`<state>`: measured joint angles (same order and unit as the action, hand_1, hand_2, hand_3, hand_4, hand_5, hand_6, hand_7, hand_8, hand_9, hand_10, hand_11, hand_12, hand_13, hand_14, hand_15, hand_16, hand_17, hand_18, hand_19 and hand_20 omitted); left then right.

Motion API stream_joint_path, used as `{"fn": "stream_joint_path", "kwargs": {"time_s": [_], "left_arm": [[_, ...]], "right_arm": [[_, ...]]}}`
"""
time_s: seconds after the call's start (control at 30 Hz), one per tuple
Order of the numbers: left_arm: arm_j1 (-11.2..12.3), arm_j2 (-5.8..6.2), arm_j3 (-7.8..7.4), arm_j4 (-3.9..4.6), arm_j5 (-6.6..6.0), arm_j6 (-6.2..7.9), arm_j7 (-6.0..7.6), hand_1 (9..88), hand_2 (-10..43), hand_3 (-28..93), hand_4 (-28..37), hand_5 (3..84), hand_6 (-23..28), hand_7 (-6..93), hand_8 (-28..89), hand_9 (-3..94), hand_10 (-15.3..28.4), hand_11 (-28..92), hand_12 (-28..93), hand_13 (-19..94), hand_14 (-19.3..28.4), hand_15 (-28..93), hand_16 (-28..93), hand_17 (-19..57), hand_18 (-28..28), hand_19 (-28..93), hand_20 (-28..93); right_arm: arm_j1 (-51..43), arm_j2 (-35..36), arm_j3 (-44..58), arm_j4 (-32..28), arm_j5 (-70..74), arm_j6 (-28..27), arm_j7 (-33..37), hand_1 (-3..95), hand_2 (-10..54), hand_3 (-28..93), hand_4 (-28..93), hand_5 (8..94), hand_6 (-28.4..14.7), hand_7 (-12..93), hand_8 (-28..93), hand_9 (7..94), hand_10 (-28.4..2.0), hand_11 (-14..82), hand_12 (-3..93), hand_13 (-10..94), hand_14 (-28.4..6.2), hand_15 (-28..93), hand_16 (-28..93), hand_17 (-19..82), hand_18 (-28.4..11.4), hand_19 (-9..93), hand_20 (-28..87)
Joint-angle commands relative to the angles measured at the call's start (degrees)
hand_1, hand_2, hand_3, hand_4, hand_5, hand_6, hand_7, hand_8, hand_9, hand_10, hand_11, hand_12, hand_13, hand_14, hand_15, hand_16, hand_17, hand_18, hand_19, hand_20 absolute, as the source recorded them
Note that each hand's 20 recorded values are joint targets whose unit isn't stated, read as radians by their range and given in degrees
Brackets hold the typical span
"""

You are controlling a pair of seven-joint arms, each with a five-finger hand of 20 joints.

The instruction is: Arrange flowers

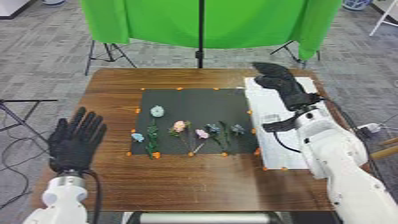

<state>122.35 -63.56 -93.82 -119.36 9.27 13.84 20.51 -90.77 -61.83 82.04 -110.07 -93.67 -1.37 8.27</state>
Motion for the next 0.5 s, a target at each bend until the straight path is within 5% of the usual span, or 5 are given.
{"fn": "stream_joint_path", "kwargs": {"time_s": [0.03,0.13,0.3,0.5], "left_arm": [[-0.76,0.97,-2.49,1.53,8.49,-2.98,-2.17,23.3,16.9,76,-28.3,37.9,7.7,6.5,-10,33.6,13.9,14,6,21,11.4,17,-7,-5.9,11.8,30,10],[-1.29,1.25,-2.55,1.63,8.86,-1.35,-0.96,23.2,16.4,76,-28.3,36.9,7.4,6.1,-10,33.3,13.7,13,6,21,11.7,17,-6,-6.1,11.8,30,10],[-1.45,1.5,-2.49,1.45,7.89,-0.99,1.0,23.0,16.2,76,-28.3,36.7,6.9,5.8,-10,33.0,13.6,12,6,21,11.2,16,-6,-6.1,11.9,30,10],[-1.27,1.57,-2.59,1.23,7.24,-0.99,1.58,23.2,16.2,76,-28.3,36.7,6.8,6.2,-10,33.0,13.4,12,6,21,11.3,16,-6,-6.1,11.8,30,10]], "right_arm": [[2.2,-0.76,2.67,4.8,39.03,-5.86,-2.91,17.3,3.7,82,-28,34.9,-2.3,9,-11,32.8,-14.5,2.2,10.9,26,-14.5,5,19,13,-16.5,28,16],[2.06,-1.3,3.15,4.98,41.75,-6.17,-3.64,16.0,3.5,83,-28,35.0,-2.0,8,-11,32.9,-14.6,1.8,10.3,25,-13.0,3,18,13,-14.7,25,16],[0.94,-1.31,3.97,4.24,42.31,-6.73,-2.8,15.4,3.6,83,-28,36.3,-3.0,7,-10,33.2,-14.6,1.9,9.8,24,-11.5,3,16,13,-10.8,17,13],[0.47,-0.96,4.29,3.48,42.66,-5.98,-2.58,15.3,4.0,83,-28,37.4,-3.4,7,-10,33.4,-14.7,2.0,9.4,24,-11.3,3,15,14,-9.7,15,13]]}}
